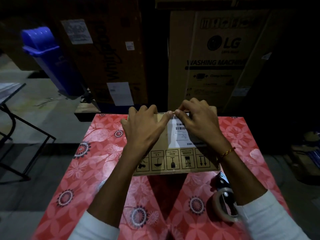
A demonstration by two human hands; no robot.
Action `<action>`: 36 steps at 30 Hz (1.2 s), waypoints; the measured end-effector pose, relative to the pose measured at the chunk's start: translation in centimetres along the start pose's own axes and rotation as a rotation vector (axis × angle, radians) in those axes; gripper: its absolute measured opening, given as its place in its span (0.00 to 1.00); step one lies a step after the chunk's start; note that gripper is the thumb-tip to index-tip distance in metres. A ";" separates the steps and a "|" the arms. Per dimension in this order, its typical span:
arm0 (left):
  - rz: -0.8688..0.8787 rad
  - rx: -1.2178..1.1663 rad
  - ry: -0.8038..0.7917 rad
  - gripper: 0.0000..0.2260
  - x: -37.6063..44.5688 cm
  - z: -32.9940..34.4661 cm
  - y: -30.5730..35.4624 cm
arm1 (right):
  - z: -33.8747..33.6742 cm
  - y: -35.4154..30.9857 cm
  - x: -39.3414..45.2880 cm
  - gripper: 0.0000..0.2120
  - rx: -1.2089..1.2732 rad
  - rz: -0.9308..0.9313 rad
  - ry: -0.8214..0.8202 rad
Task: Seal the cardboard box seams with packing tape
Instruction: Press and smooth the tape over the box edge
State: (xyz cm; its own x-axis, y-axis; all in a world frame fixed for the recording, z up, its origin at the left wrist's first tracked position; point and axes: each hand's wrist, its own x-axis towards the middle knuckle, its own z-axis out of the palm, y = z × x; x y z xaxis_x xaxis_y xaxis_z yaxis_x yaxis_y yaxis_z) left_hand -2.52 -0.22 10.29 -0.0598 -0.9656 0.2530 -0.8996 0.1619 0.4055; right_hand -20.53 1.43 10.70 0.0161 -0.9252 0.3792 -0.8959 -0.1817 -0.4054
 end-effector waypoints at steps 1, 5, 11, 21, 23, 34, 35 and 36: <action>-0.004 0.001 0.015 0.29 0.0 0.1 0.0 | 0.0 0.1 -0.1 0.10 0.019 -0.007 0.012; -0.024 0.034 0.030 0.35 0.1 0.4 0.3 | -0.1 0.3 -0.7 0.07 0.137 -0.016 0.077; -0.011 0.042 0.027 0.36 0.1 0.3 0.2 | -0.3 0.2 -1.2 0.06 0.448 0.157 0.149; 0.057 0.048 -0.023 0.27 -0.3 -0.3 -0.6 | -0.5 0.2 -1.6 0.19 0.630 0.127 0.238; 0.084 0.025 -0.056 0.24 -0.2 -0.6 -0.9 | -0.2 0.0 -1.7 0.21 0.491 0.082 0.241; 0.117 -0.335 0.032 0.19 -2.0 -1.1 -4.0 | 0.4 0.1 -1.7 0.14 -0.011 -0.013 0.119; 0.084 -0.407 0.023 0.20 -2.3 -1.1 -4.2 | 0.3 0.3 -1.7 0.13 0.025 -0.003 0.127; 0.048 -0.459 0.003 0.22 -2.5 -1.1 -4.4 | 0.2 0.5 -1.8 0.14 0.046 0.014 0.122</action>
State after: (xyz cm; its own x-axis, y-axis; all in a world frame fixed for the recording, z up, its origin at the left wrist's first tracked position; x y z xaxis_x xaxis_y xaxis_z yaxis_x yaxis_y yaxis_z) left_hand 2.05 1.73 8.85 -0.0946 -0.9545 0.2828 -0.6109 0.2800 0.7406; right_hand -20.88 3.00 9.67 -0.0523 -0.8810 0.4703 -0.8744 -0.1871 -0.4477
